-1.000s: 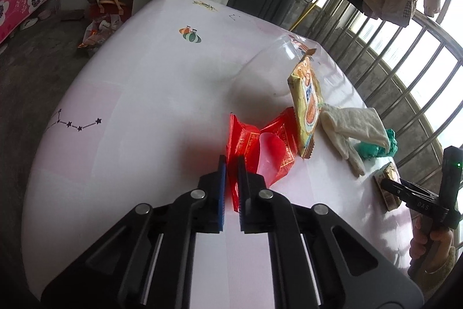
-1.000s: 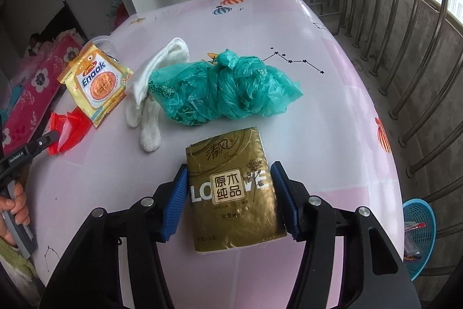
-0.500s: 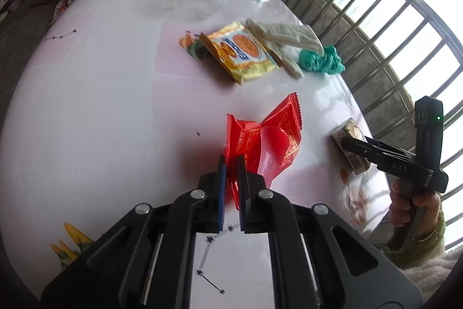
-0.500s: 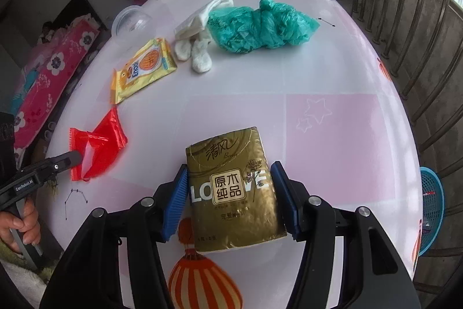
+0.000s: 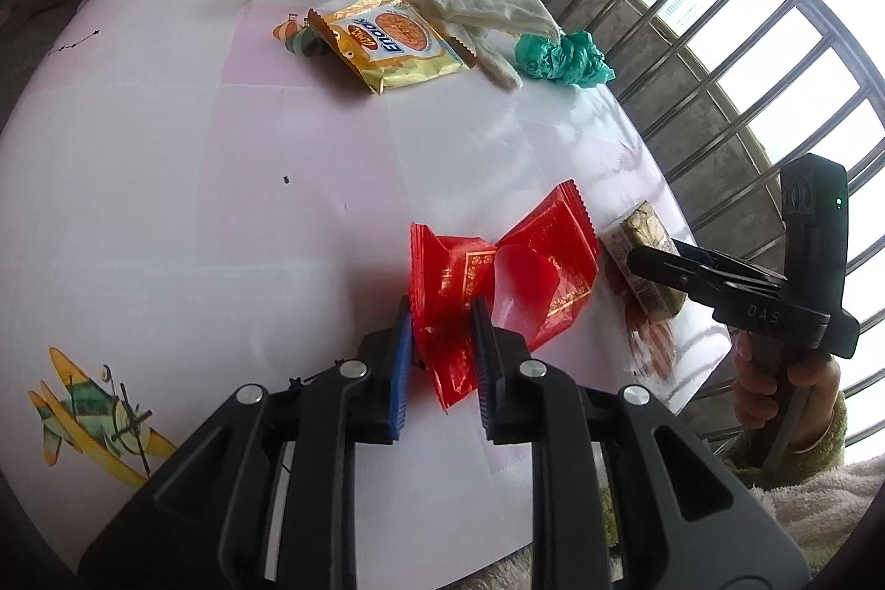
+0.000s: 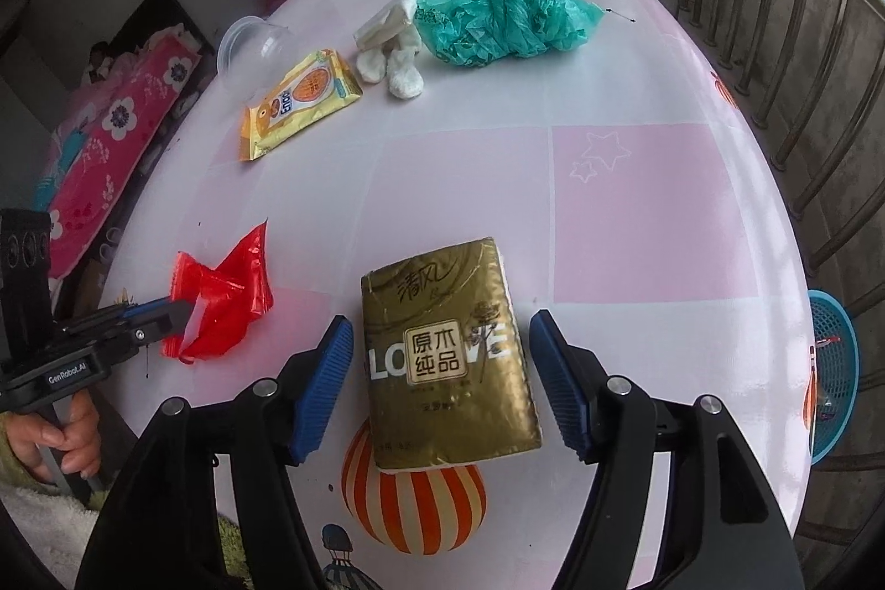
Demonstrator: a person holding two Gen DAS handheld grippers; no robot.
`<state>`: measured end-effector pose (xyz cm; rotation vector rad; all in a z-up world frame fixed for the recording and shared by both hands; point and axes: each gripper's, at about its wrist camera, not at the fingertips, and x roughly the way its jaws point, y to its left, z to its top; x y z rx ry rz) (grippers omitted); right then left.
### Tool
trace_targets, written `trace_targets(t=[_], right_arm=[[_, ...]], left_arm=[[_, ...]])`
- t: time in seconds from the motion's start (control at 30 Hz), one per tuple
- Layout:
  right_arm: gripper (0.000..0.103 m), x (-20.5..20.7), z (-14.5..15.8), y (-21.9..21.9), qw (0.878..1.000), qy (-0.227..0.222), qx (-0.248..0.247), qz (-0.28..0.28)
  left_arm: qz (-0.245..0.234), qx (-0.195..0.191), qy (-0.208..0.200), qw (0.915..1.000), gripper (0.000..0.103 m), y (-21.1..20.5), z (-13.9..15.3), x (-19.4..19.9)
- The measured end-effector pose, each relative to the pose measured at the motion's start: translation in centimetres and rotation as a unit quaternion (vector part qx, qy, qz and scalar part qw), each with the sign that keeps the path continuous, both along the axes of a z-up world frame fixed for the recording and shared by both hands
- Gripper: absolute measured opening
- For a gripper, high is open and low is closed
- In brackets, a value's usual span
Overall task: Collect trash
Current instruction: 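Grasp the red wrapper with the left tool while the right tool grasps the gold tissue pack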
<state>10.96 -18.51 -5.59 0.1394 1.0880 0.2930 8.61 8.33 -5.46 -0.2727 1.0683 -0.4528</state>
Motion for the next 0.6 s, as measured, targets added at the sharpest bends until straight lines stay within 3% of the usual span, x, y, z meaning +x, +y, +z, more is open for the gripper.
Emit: trace_targets(t=[0.33, 0.4, 0.43, 0.6], right_arm=[[0.066, -0.4, -0.1, 0.0, 0.999, -0.015, -0.029, 0.008], [0.063, -0.5, 0.0, -0.3, 1.000, -0.016, -0.023, 0.007], [0.055, -0.6, 0.1, -0.4, 1.000, -0.015, -0.019, 0.007], [0.053, -1.2, 0.5, -1.6, 1.000, -0.018, 0.007, -0.010]], left_arm=[[0.001, 0.029, -0.016, 0.9994, 0.013, -0.9, 0.2, 0.1], [0.001, 0.028, -0.020, 0.9994, 0.009, -1.0, 0.4, 0.1], [0.001, 0.028, -0.023, 0.9994, 0.008, -0.9, 0.6, 0.0], [-0.006, 0.026, -0.045, 0.9987, 0.006, -1.3, 2.0, -0.3]])
